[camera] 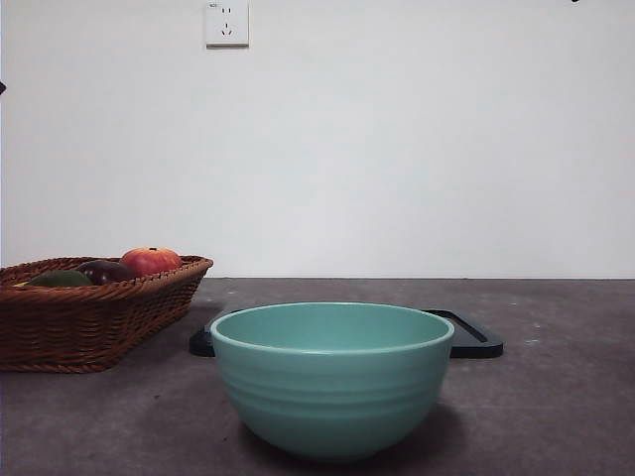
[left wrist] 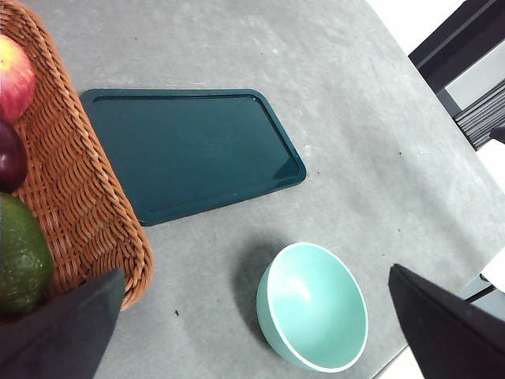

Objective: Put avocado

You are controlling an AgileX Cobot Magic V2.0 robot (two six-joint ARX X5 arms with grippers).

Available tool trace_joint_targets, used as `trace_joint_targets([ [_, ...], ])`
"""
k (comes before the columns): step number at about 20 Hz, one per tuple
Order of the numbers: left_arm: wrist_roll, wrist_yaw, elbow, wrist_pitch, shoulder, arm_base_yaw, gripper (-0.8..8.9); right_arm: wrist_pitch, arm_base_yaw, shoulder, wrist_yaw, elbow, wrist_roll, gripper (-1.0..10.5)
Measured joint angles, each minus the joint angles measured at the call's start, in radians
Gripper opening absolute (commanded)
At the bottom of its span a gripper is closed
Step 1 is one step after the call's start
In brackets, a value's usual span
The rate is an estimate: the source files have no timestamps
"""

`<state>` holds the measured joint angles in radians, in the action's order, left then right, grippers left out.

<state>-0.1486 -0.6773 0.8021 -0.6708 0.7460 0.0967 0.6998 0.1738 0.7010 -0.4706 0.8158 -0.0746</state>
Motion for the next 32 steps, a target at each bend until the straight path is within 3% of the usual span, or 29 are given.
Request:
trace_joint_targets([
  [5,0.0,0.003,0.002,-0.014,0.003,0.0,5.92,0.0,0.0,0.0,0.0,0.0,0.0,5.5],
  [12,0.005,0.289,0.107,-0.146,0.195,0.0,5.93,-0.005,0.0,0.0,0.0,0.0,-0.001,5.5],
  [16,0.005,0.388,0.138,-0.146,0.365,0.0,5.92,-0.008,0.0,0.0,-0.001,0.0,-0.001,5.5],
  [24,0.003,0.399,0.139,0.023,0.667,0.033,5.83,-0.008,0.0,0.0,-0.001,0.0,-0.002,5.5],
  [29,0.002,0.515,0.14,0.1,0.789,0.089,5.83,-0.008,0.0,0.0,-0.001,0.0,-0.012,5.5],
  [32,-0.004,0.521,0.14,0.138,0.826,0.091,5.83,-0.008,0.0,0.0,-0.001,0.0,-0.012,5.5],
])
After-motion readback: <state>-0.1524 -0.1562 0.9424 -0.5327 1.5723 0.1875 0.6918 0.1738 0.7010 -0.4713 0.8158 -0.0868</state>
